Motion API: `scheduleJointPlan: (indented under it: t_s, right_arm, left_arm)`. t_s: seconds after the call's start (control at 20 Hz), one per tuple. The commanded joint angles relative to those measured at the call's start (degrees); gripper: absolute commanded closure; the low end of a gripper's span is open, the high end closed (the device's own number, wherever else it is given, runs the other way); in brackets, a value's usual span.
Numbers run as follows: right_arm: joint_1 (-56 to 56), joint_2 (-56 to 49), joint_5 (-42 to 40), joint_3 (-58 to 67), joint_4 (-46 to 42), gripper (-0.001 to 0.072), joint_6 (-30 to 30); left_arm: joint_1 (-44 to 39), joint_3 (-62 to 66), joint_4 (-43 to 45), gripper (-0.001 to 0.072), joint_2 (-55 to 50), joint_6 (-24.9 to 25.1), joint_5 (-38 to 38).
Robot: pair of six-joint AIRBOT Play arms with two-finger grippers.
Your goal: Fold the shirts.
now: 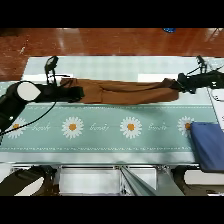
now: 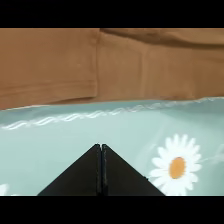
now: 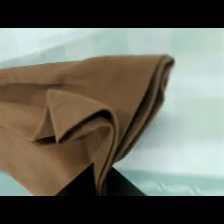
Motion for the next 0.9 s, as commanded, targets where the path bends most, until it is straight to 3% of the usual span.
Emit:
scheduleJointPlan:
  t_s: [0.0,0.2,0.4,0.6,0.85]
  right_arm:
    - [-0.3,17.0,1.9,-7.2,-9.7,0.0690,1.5]
    - [-0.3,38.4,4.8,-16.0,-9.6,0.0690,5.4]
    - [-0.3,50.6,7.7,-18.3,-8.0,0.0690,7.6]
    - [-0.3,53.7,10.6,-18.3,-5.8,0.0690,8.0]
    - [-0.3,53.7,9.5,-18.3,-1.2,0.0690,7.0]
  left_arm:
    - [-4.9,3.0,-8.3,0.0690,-5.4,5.0,2.4]
    - [-14.5,15.8,-9.1,0.0690,-18.5,5.7,2.3]
    - [-22.0,33.3,-9.1,0.0690,-34.3,5.4,-3.4]
    - [-27.8,46.8,-9.2,0.0690,-47.4,2.8,-13.4]
    - [-33.8,49.6,-14.3,0.0690,-53.2,2.0,-15.5]
